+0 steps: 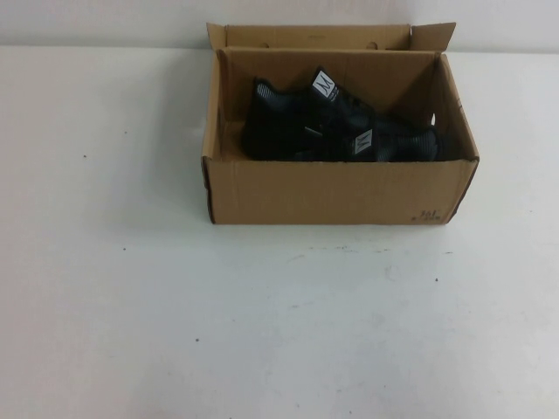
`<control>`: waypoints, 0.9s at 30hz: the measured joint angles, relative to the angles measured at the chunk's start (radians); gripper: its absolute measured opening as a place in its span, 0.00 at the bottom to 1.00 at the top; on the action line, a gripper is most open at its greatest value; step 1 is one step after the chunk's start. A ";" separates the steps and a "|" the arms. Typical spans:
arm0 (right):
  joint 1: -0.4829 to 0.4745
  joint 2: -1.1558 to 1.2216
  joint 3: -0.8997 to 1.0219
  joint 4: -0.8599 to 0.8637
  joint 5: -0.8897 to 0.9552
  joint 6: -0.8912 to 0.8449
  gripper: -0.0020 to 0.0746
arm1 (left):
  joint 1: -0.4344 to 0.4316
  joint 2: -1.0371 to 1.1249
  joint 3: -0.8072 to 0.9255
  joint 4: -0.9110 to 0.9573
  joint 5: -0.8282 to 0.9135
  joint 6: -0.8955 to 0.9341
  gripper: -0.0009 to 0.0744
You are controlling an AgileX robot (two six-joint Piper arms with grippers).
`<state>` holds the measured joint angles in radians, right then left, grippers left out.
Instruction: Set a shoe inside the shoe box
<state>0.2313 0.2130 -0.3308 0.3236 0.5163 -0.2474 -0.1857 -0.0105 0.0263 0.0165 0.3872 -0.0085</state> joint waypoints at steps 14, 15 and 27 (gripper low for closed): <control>-0.221 -0.222 0.231 -0.048 -0.193 0.077 0.01 | 0.000 -0.002 0.000 0.000 0.000 -0.001 0.01; -0.234 -0.222 0.266 -0.048 -0.206 0.081 0.01 | 0.000 -0.002 0.000 0.000 0.000 -0.001 0.01; -0.255 -0.225 0.357 -0.109 -0.141 0.082 0.01 | 0.000 -0.002 0.000 0.000 0.000 -0.002 0.01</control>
<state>-0.0234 -0.0117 0.0265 0.2149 0.3749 -0.1658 -0.1857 -0.0120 0.0263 0.0165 0.3872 -0.0108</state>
